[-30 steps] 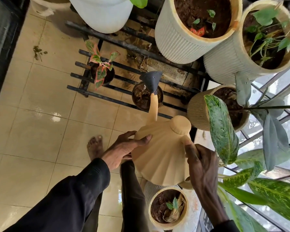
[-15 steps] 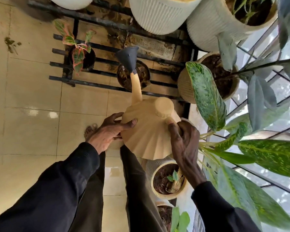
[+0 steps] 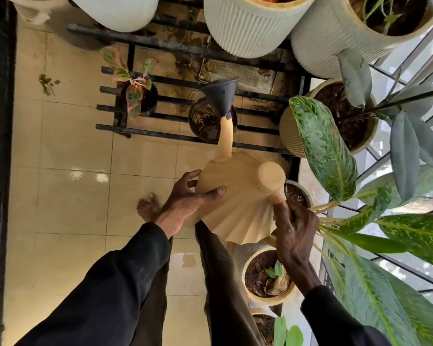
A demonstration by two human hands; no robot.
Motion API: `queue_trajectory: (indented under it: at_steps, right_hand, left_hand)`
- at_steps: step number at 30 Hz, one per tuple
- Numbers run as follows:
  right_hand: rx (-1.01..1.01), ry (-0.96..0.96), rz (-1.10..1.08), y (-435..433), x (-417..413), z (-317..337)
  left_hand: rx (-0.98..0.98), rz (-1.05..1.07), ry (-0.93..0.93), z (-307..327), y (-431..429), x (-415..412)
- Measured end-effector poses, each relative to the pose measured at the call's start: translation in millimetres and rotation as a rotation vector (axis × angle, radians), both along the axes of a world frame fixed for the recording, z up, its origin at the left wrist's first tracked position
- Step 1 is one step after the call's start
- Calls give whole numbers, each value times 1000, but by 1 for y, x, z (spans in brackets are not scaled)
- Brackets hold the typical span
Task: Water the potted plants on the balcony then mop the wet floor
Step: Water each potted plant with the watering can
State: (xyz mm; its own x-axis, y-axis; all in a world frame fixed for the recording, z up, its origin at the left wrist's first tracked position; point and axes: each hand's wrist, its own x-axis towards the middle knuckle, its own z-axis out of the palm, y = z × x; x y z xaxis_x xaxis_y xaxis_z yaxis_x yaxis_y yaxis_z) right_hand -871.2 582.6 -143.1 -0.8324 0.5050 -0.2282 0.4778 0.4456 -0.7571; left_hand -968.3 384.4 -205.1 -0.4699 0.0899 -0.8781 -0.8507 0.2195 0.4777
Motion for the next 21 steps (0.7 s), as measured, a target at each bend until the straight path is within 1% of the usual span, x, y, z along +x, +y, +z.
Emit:
queue_trajectory:
  at_steps: [4, 8, 13, 18, 21]
  right_hand:
    - [-32, 5, -35, -4, -5, -1]
    - [16, 17, -50, -8, -6, -8]
    - [49, 25, -53, -22, -6, -10]
    - [26, 44, -62, -48, -13, 1]
    - [10, 41, -68, -70, -25, 6]
  left_hand:
    - [-37, -15, 50, 1, -4, -3]
    - [-71, -41, 134, 4, -10, -11]
    - [-58, -95, 156, 6, -23, -18]
    - [-55, -137, 183, 9, -45, -27]
    - [-58, -168, 169, 10, -69, -32]
